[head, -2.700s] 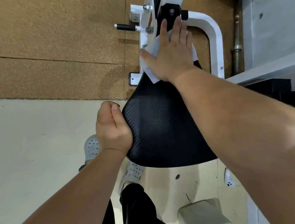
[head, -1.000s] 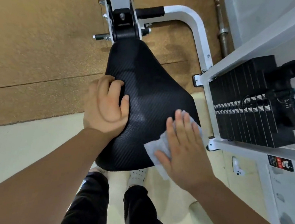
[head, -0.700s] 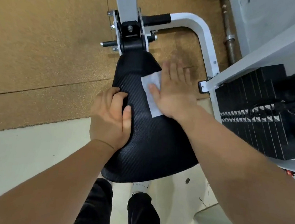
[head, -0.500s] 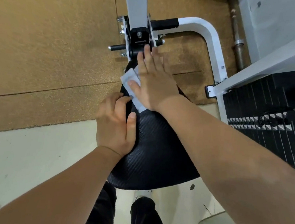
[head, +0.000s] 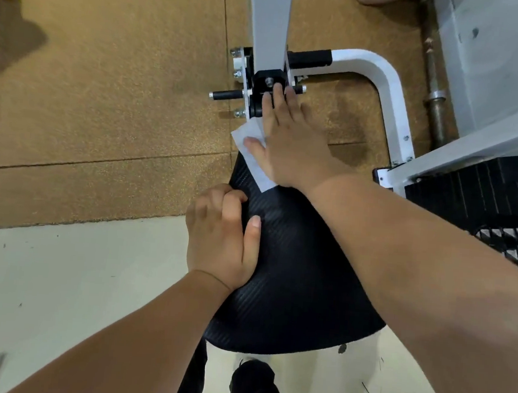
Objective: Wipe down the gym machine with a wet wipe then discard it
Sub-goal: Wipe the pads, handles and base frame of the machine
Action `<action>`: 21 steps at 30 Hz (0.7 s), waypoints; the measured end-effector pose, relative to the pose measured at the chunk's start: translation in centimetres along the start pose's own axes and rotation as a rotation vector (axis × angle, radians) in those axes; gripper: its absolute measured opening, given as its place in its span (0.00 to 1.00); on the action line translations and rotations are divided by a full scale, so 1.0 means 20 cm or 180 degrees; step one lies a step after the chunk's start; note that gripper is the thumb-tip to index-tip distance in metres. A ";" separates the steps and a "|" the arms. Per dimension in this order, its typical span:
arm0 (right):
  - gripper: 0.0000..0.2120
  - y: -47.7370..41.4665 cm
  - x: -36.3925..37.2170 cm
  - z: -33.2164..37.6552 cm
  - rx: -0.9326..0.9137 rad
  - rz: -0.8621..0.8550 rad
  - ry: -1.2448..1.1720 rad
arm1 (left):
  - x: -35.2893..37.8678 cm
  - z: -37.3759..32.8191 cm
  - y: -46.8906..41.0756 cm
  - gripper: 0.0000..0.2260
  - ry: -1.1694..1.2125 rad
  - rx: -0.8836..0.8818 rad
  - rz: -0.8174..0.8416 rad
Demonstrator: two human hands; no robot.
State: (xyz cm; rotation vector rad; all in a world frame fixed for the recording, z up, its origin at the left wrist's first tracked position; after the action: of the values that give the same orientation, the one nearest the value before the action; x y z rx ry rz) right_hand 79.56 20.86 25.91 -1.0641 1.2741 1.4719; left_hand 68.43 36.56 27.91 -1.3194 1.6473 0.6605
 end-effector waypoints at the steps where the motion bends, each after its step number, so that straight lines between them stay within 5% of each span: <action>1: 0.40 -0.03 0.00 0.03 0.0041 -0.0013 -0.0065 | 0.00 0.00 0.00 0.18 -0.0012 -0.0019 -0.0026; 12: 0.40 1.07 0.15 0.08 -0.1264 0.0256 0.0224 | 0.00 0.00 -0.01 0.29 0.0133 -0.0095 0.0027; 15: 0.42 1.05 0.15 0.01 -0.1736 0.0305 0.0343 | 0.00 0.00 -0.01 0.28 0.0087 -0.0149 0.0101; 21: 0.44 0.58 0.09 -0.14 0.0268 0.0122 0.0033 | 0.00 0.00 -0.02 0.28 0.0040 -0.0081 0.0178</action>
State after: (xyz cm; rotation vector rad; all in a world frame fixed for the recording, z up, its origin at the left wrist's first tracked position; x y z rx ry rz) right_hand 67.95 17.44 26.59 -0.9980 1.3586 1.4301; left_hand 68.74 36.51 27.91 -1.3021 1.6963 0.7098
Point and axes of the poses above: each hand's wrist, its own y-axis away from the middle knuckle, its own x-axis out of the palm, z = x × y, the point moved 5 cm from there along -y, towards the middle knuckle, and after that the axes turned 4 degrees about -z, right-handed, at the moved point
